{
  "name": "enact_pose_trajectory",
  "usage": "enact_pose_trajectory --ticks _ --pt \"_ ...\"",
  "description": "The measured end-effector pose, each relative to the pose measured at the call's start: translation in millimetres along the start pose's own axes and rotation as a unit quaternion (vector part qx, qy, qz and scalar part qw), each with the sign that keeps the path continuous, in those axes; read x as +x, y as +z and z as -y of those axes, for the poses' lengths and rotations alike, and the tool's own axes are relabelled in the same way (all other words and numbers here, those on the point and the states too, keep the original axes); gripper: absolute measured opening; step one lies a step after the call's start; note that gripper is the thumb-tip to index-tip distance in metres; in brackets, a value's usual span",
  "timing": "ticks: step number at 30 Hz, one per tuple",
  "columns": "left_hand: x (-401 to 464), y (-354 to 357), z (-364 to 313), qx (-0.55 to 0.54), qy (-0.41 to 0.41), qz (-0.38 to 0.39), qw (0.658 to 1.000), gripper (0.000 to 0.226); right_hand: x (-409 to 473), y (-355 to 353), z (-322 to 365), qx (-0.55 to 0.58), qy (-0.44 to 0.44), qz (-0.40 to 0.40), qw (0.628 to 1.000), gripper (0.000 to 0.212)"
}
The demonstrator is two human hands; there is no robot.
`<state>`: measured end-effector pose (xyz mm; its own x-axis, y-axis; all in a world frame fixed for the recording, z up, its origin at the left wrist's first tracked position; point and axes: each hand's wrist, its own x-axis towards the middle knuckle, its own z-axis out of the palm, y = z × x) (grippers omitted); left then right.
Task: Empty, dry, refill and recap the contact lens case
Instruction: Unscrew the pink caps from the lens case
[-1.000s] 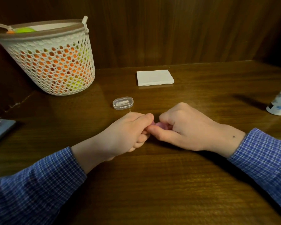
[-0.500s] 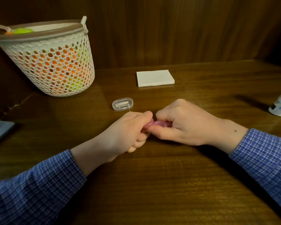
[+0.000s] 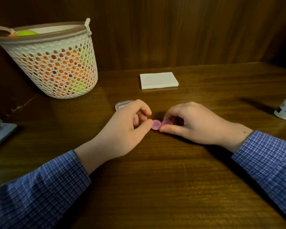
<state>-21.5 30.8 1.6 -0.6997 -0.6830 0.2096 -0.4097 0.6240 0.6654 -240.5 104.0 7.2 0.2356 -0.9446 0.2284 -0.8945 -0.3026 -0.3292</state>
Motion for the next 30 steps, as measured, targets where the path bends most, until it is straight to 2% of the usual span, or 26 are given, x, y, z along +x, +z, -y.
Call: enact_pose_trajectory --ticks 6,13,19,30 --pt "2.5 7.4 4.4 0.056 0.064 0.043 0.995 0.015 0.0 4.6 -2.2 -0.015 -0.002 0.003 1.000 0.052" --pt "5.2 8.5 8.4 0.051 0.067 0.042 0.996 0.016 -2.5 3.0 -5.4 0.026 0.012 -0.008 1.000 0.051" --pt "5.5 7.9 10.2 0.044 0.072 0.037 0.996 0.014 -3.3 5.9 -5.4 0.082 0.017 -0.030 0.996 0.035" --pt "7.0 5.6 11.4 0.034 0.085 0.033 0.995 0.014 -4.1 6.3 -4.8 0.158 0.016 -0.025 0.987 0.035"
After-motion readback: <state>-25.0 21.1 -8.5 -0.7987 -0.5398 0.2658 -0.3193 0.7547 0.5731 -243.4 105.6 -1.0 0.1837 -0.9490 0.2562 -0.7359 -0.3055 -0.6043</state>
